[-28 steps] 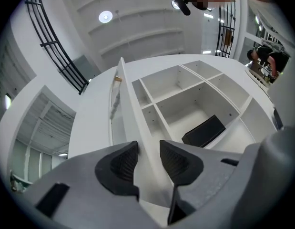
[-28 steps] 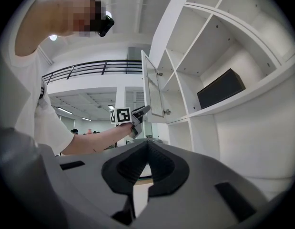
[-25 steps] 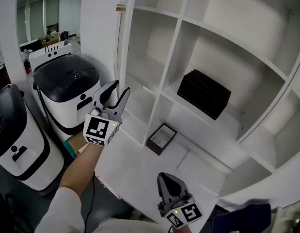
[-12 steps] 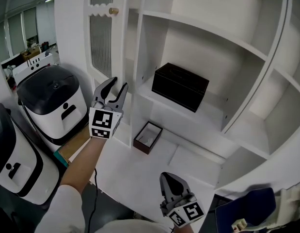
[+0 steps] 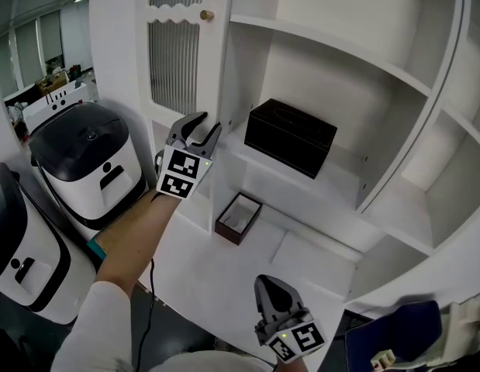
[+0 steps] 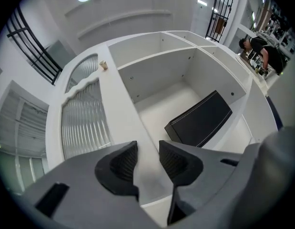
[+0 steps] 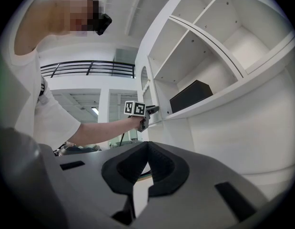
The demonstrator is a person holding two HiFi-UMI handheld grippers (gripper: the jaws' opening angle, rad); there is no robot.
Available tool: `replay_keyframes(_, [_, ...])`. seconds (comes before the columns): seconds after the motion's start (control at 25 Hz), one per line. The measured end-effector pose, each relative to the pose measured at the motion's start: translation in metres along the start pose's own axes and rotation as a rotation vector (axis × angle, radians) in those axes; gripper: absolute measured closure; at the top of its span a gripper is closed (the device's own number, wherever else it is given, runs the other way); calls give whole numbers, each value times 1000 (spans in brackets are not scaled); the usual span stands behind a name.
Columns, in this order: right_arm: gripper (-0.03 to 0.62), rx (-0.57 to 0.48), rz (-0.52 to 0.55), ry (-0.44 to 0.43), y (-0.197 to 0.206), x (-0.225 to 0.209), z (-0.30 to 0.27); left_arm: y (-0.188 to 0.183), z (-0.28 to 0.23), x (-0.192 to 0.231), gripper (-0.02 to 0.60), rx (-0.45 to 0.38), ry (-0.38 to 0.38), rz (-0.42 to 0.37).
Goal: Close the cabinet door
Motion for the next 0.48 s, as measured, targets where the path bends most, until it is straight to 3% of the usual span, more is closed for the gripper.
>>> replay_keyframes(0.28, [597, 9, -15, -12, 4, 2, -4, 0, -2, 5, 453, 11, 34, 19])
replay_keyframes(0.48, [597, 10, -21, -77, 7, 11, -23, 3, 1, 23, 455, -6, 180, 135])
Point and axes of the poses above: the fingertips, and each gripper's own axes: z backward along the fingers, x to its left, y out of its underside, the point moved 10 cm from there along z, backward along the fingers, and after that the axes turned 1 degree about -z, right-handed, at the moved point
